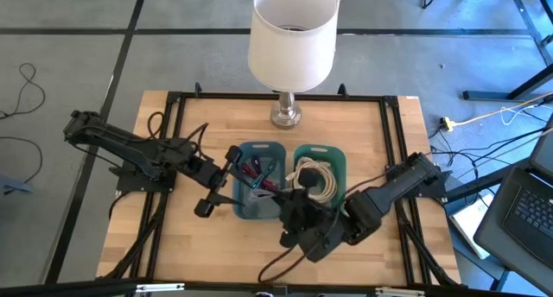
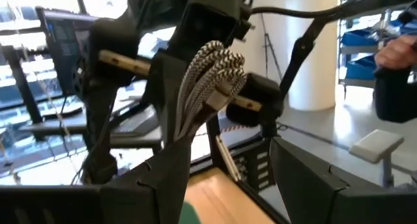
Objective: Pick and place items into bin
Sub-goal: Put the white patterned USB cable into the blue bin
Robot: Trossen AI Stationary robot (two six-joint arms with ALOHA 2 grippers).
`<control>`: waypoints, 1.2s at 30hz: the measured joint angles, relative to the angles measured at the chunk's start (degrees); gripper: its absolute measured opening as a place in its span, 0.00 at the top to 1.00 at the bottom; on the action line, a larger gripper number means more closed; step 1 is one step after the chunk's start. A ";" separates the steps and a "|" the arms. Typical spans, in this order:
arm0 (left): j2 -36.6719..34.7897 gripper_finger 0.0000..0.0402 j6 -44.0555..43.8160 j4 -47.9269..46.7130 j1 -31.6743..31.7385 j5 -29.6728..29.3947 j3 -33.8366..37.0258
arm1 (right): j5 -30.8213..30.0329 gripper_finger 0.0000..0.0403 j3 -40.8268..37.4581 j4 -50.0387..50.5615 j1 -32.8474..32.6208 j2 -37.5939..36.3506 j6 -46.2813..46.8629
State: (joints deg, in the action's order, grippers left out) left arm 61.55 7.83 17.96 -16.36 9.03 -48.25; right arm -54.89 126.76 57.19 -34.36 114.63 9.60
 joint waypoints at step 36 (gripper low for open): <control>1.95 0.49 10.14 6.24 0.57 -15.28 -0.06 | 6.59 0.94 -0.02 -15.00 3.91 -0.11 -13.10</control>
State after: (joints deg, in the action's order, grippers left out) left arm 63.50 17.97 24.20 -15.79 -6.24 -48.31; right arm -48.30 126.74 42.19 -30.45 114.52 -3.50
